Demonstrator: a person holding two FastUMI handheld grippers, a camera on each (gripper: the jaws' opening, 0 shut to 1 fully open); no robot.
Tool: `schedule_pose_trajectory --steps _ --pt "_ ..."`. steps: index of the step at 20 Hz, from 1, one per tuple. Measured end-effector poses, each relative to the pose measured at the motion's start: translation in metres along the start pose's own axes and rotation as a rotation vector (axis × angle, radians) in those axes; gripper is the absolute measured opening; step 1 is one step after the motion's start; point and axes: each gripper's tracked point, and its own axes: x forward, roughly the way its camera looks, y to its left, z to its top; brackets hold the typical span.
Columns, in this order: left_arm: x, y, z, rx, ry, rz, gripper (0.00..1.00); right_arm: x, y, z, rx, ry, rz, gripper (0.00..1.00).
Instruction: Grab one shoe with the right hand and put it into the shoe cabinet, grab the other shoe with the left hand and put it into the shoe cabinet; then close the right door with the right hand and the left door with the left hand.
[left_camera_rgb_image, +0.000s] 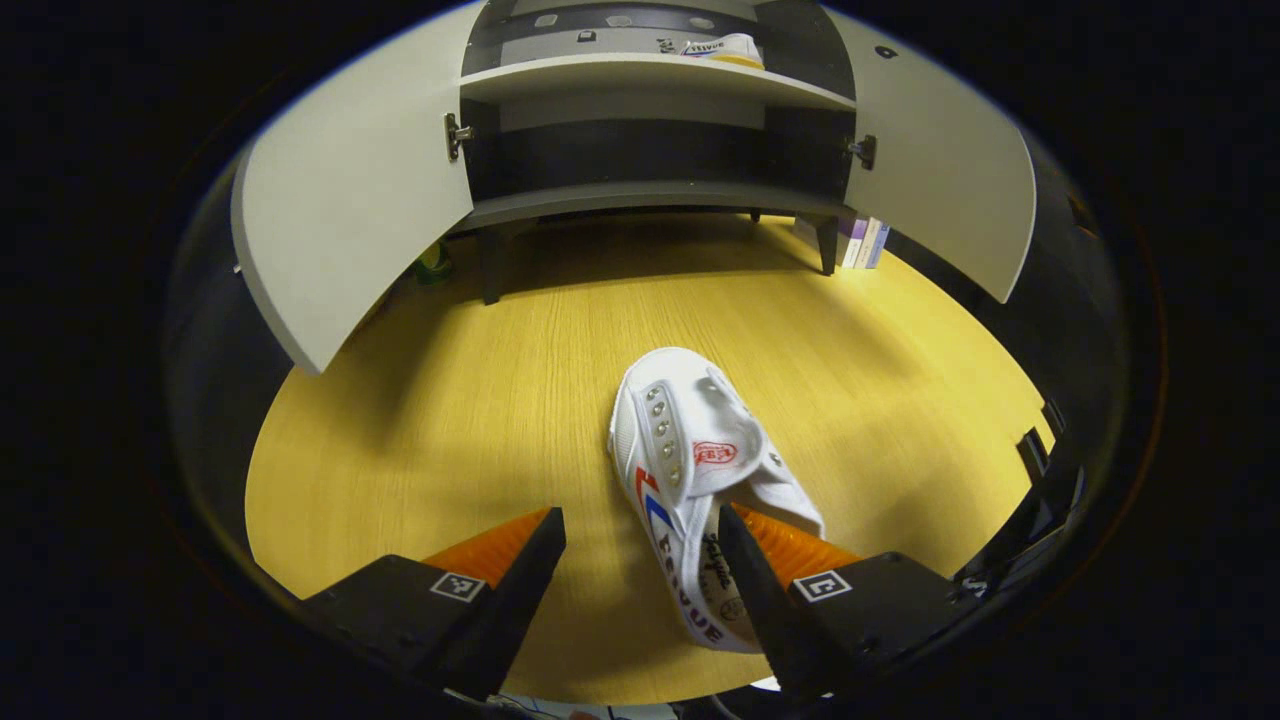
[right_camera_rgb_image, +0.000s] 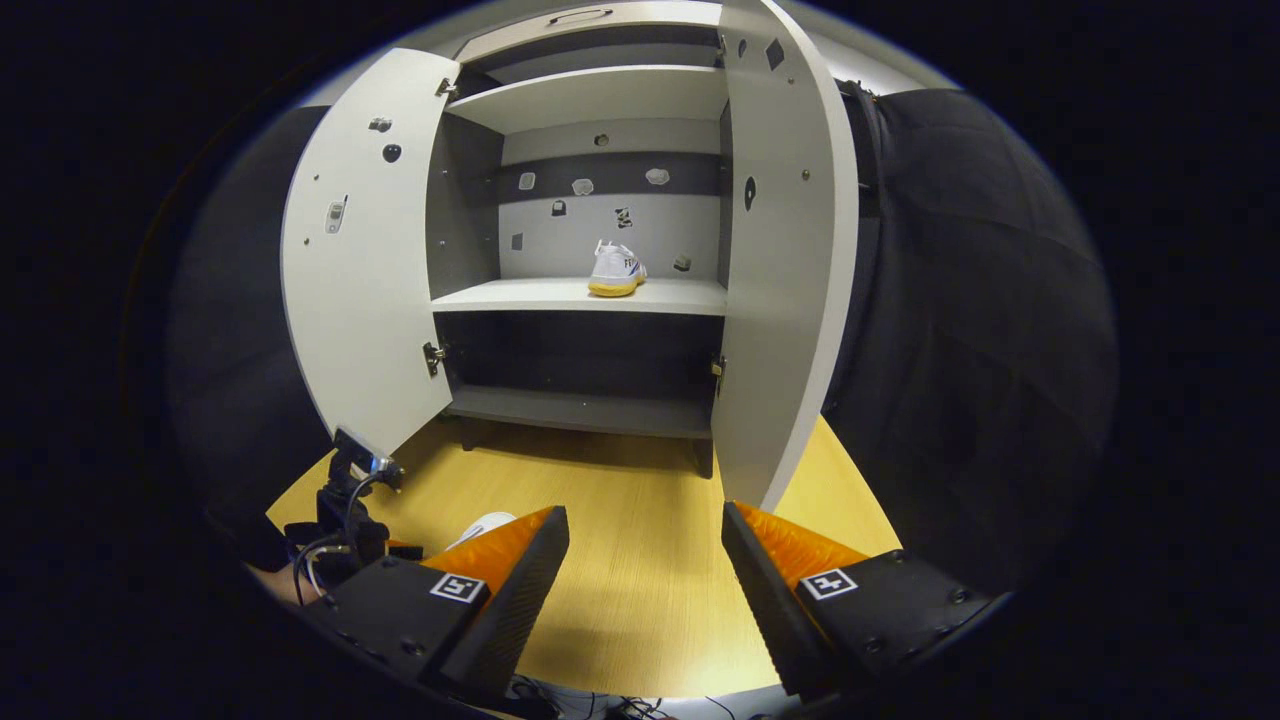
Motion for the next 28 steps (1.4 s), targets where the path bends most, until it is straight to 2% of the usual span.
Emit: schedule_pose_trajectory --steps 2,3,5,6,9,10,13,15,16,17,22,25,28 --pt "0.013 0.007 0.005 0.017 0.004 0.006 0.94 0.0 -0.002 -0.005 0.015 0.018 -0.011 0.98" --pt "0.017 0.006 0.005 0.02 0.017 -0.012 0.93 0.0 -0.002 -0.006 0.021 0.024 -0.015 0.98" --pt "0.025 -0.004 0.01 0.005 0.013 -0.07 0.86 0.0 -0.002 -0.008 0.019 0.03 -0.027 0.98" --pt "0.026 -0.006 0.011 0.013 0.017 -0.08 0.72 0.0 -0.002 -0.008 0.016 0.031 -0.036 0.98" --pt "0.03 -0.013 0.016 0.083 0.005 -0.073 0.61 -0.002 -0.001 -0.006 0.015 0.029 -0.059 0.98" --pt "0.031 -0.011 0.015 0.108 0.013 -0.056 0.52 -0.002 0.0 -0.004 0.024 0.027 -0.065 0.98" --pt "0.031 -0.008 0.018 0.102 0.025 -0.027 0.43 -0.001 0.008 -0.001 0.034 0.021 -0.078 0.98" --pt "0.037 0.008 0.018 0.107 0.034 0.033 0.28 0.001 0.017 0.002 0.025 0.016 -0.084 0.99" --pt "0.037 0.016 0.015 0.107 0.046 0.042 0.1 0.002 0.023 0.004 0.023 0.01 -0.082 0.98" --pt "0.037 0.013 0.02 0.113 0.023 0.017 0.05 0.003 0.029 0.005 0.021 0.008 -0.082 0.99" --pt "0.026 0.013 0.018 0.1 0.013 -0.048 0.05 0.009 0.056 0.004 0.021 0.01 -0.088 0.98" --pt "0.01 0.022 0.029 0.11 -0.017 -0.045 0.05 0.009 0.067 -0.005 0.039 0.022 -0.094 0.98" --pt "-0.018 0.032 0.056 0.057 -0.075 -0.031 0.05 0.013 0.074 -0.012 0.037 0.041 -0.078 0.98"
